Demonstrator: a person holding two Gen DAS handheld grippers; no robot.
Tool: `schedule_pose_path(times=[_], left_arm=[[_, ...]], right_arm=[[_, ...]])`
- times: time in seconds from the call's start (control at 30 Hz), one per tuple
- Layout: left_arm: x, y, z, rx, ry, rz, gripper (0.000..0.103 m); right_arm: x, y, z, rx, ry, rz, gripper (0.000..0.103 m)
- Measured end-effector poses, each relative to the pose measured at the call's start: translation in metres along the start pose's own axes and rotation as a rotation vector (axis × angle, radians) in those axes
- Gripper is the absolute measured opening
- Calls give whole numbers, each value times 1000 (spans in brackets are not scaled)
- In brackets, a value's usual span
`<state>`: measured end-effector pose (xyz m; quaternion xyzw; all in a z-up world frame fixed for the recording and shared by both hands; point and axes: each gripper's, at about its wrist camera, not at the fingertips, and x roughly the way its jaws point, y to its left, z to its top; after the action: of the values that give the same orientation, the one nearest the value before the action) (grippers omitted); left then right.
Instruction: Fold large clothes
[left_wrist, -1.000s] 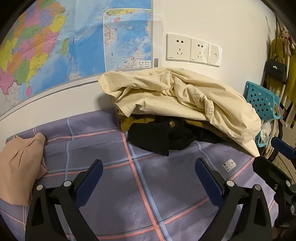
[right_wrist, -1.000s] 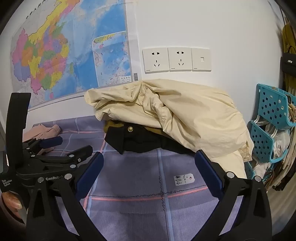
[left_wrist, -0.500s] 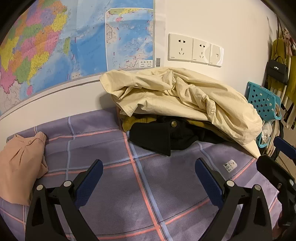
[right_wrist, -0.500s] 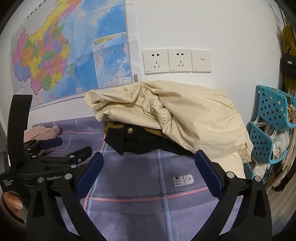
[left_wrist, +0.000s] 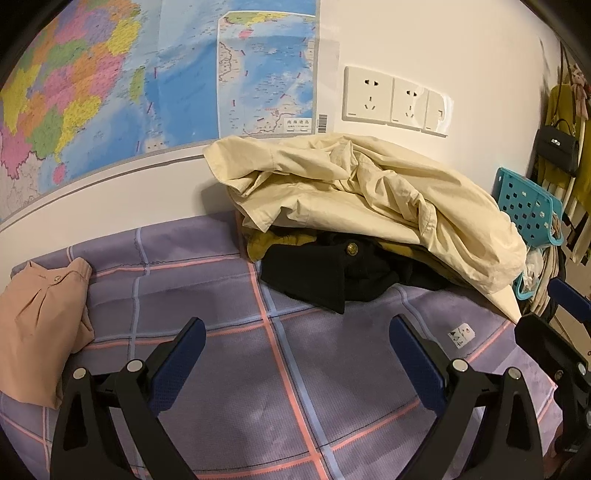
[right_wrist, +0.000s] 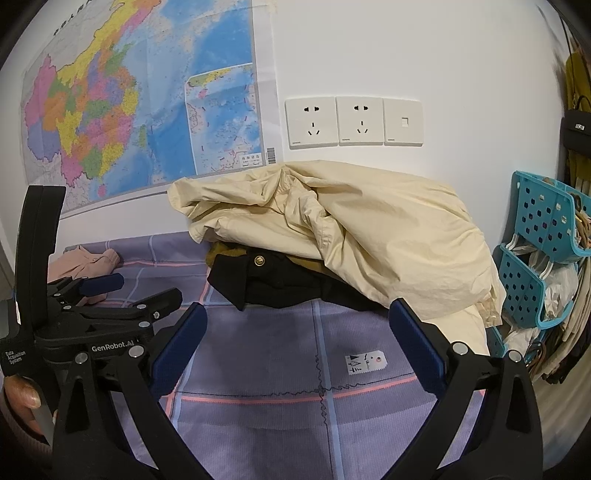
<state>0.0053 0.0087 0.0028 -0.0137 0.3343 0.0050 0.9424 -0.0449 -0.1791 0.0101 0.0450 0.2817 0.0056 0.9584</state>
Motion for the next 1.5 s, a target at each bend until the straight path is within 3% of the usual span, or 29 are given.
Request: schedule_pose_path(times=[1.5], left_arm=[[1,-6,10,-2,-7,-5,96]], right_arm=[[1,-3,6,-10,-16,9,97]])
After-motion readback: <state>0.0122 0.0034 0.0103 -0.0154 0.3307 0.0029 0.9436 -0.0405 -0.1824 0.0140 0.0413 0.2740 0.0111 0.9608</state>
